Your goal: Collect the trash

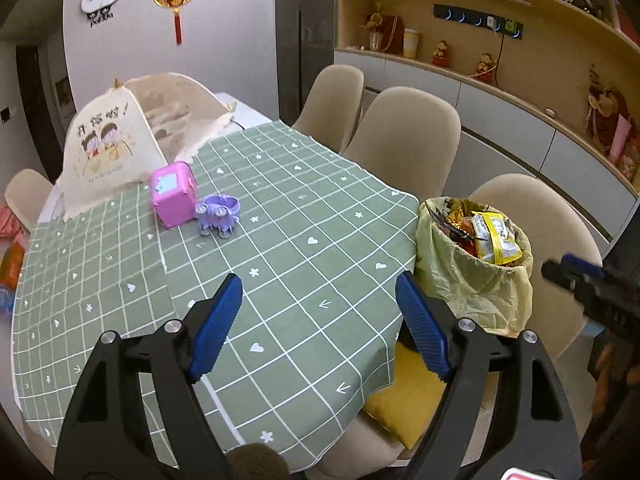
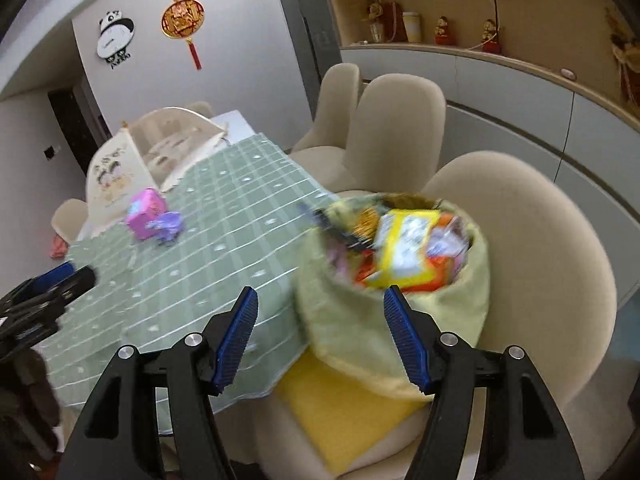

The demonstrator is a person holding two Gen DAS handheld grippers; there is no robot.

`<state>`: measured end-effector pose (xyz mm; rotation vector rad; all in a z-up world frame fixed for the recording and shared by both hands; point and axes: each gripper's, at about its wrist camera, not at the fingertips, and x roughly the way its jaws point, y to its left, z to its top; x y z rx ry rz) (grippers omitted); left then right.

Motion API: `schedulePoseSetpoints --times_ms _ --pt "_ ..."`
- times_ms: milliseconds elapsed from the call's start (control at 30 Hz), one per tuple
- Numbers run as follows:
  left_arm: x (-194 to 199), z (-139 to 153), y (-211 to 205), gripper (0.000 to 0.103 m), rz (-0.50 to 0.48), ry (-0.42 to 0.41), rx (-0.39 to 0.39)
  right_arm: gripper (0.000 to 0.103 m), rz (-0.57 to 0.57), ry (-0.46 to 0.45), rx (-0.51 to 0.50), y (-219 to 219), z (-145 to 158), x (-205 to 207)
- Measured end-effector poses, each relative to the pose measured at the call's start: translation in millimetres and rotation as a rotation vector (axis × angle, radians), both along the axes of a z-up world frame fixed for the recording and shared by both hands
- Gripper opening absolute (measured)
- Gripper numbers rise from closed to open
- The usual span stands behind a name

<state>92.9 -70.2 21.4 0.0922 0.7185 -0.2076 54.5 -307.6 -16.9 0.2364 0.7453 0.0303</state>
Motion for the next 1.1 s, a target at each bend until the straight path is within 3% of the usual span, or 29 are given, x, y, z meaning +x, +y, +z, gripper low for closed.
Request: schedulePoseSetpoints --times_ms 267,1100 --pt "-20.0 10.8 15.3 0.074 0.083 -0.046 0.019 0.062 0.051 -0.067 -0.111 58.2 12.7 -27.3" --pt "-28.3 10.9 19.4 0.074 0.099 -0.046 0.036 0.062 0.013 -0.076 -0.122 51.7 15.1 -32.3"
